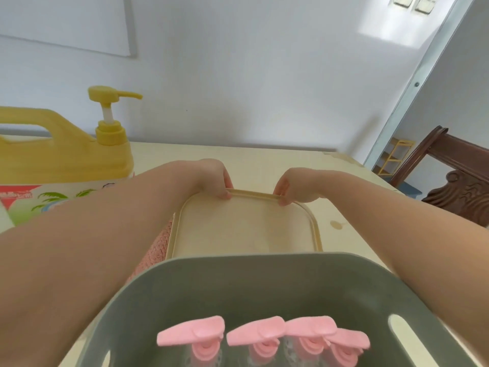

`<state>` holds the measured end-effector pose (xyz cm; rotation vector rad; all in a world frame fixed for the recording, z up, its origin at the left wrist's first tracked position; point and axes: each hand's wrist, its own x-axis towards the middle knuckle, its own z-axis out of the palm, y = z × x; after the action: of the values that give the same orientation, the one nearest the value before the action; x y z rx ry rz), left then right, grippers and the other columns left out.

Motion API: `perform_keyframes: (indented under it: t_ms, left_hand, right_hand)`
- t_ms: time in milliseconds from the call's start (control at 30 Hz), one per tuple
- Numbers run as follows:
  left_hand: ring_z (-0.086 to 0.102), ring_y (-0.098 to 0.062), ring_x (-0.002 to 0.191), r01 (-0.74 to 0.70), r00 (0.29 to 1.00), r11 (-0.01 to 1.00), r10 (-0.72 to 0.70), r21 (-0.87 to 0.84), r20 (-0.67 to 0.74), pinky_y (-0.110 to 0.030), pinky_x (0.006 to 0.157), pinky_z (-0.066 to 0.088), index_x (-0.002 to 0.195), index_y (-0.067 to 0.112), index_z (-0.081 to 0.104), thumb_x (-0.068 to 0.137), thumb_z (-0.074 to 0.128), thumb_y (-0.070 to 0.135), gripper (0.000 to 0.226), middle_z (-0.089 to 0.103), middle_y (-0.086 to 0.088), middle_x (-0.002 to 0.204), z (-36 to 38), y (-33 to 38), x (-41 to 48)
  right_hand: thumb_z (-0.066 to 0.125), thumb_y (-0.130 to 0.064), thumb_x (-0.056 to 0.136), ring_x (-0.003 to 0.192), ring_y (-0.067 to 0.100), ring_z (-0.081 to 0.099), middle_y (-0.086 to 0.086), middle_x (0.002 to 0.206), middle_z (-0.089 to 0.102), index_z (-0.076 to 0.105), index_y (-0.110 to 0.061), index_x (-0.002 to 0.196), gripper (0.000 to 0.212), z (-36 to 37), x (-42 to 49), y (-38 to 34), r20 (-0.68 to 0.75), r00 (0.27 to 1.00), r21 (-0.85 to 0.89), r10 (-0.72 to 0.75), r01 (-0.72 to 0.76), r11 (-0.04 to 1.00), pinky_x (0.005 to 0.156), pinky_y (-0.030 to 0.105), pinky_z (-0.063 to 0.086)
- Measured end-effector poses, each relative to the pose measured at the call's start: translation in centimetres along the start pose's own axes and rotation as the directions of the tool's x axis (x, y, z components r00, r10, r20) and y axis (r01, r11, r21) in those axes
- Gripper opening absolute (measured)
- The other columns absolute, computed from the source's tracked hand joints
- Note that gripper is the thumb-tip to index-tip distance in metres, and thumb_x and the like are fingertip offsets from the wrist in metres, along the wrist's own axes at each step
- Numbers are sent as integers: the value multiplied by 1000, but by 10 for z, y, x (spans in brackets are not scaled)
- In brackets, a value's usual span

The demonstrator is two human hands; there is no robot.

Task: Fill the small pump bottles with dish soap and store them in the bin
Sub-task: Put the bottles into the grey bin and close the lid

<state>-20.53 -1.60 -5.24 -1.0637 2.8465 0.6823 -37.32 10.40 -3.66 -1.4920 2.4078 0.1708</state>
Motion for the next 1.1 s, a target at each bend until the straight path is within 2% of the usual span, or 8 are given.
perform_keyframes:
  t_ms: [100, 200, 333, 433, 533, 667, 867, 1100]
  left_hand:
    - [60, -14, 97, -4, 999, 998, 1, -63, -46, -27, 84, 50, 98, 27, 68, 81, 69, 26, 17, 64, 6, 104, -20, 6, -17]
    - [61, -15, 93, -2, 998, 992, -7, -129, -67, -26, 74, 52, 94, 27, 67, 79, 73, 25, 16, 64, 5, 102, -38, 14, -37]
    - [60, -18, 97, -17, 992, 992, 0, -129, -129, -33, 86, 52, 91, 29, 69, 76, 76, 25, 17, 64, 3, 103, -52, 30, -71]
    - [55, -15, 94, -80, 971, 995, 63, -63, -230, -27, 86, 45, 100, 21, 70, 78, 75, 21, 23, 61, 4, 97, -57, 45, -99]
    - [53, -11, 83, -130, 945, 992, 122, -5, -303, -23, 74, 40, 100, 21, 69, 79, 73, 19, 21, 57, 13, 81, -62, 58, -128]
    - [50, -2, 71, -190, 915, 982, 178, 2, -361, -17, 58, 37, 93, 23, 68, 80, 71, 17, 15, 56, 15, 78, -66, 67, -167]
    - [55, -11, 89, -231, 894, 973, 217, 12, -392, -22, 73, 38, 88, 24, 66, 80, 72, 18, 12, 61, 9, 92, -59, 77, -222]
    - [57, -12, 95, -272, 881, 962, 257, 19, -397, -24, 78, 37, 90, 26, 63, 78, 74, 20, 17, 63, 7, 102, -42, 86, -271]
  right_hand:
    - [69, -25, 86, 105, 15, 56, -10, 109, 63, 68, -28, 109, 23, -18, -19, 1, -67, 998, 83, -12, 17, 996, 90, 29, 44]
    - [72, -24, 84, 97, 11, 57, -13, 98, 64, 68, -31, 98, 16, -33, -44, 0, -128, 991, 141, -32, 50, 989, 80, 23, 42]
    - [73, -20, 83, 88, 8, 57, -14, 90, 63, 70, -26, 96, 14, -45, -83, -4, -215, 975, 187, -62, 103, 977, 67, 18, 42]
    - [72, -17, 83, 90, 10, 58, -9, 93, 64, 71, -20, 99, 16, -49, -113, -7, -314, 946, 192, -81, 147, 970, 73, 20, 42]
    - [71, -15, 84, 89, 13, 59, -6, 96, 64, 70, -19, 95, 12, -49, -140, -8, -428, 899, 182, -92, 185, 966, 74, 22, 42]
    - [69, -16, 84, 83, 13, 61, -10, 88, 65, 67, -24, 82, 9, -45, -176, -9, -537, 837, 168, -111, 235, 958, 76, 27, 49]
    - [67, -18, 85, 77, 3, 56, -16, 85, 61, 65, -28, 78, 12, -28, -229, -16, -632, 765, 152, -123, 278, 949, 81, 33, 50]
    - [64, -18, 86, 91, 13, 58, -16, 87, 62, 65, -29, 78, 14, -2, -275, -20, -699, 710, 157, -87, 271, 950, 86, 36, 50]
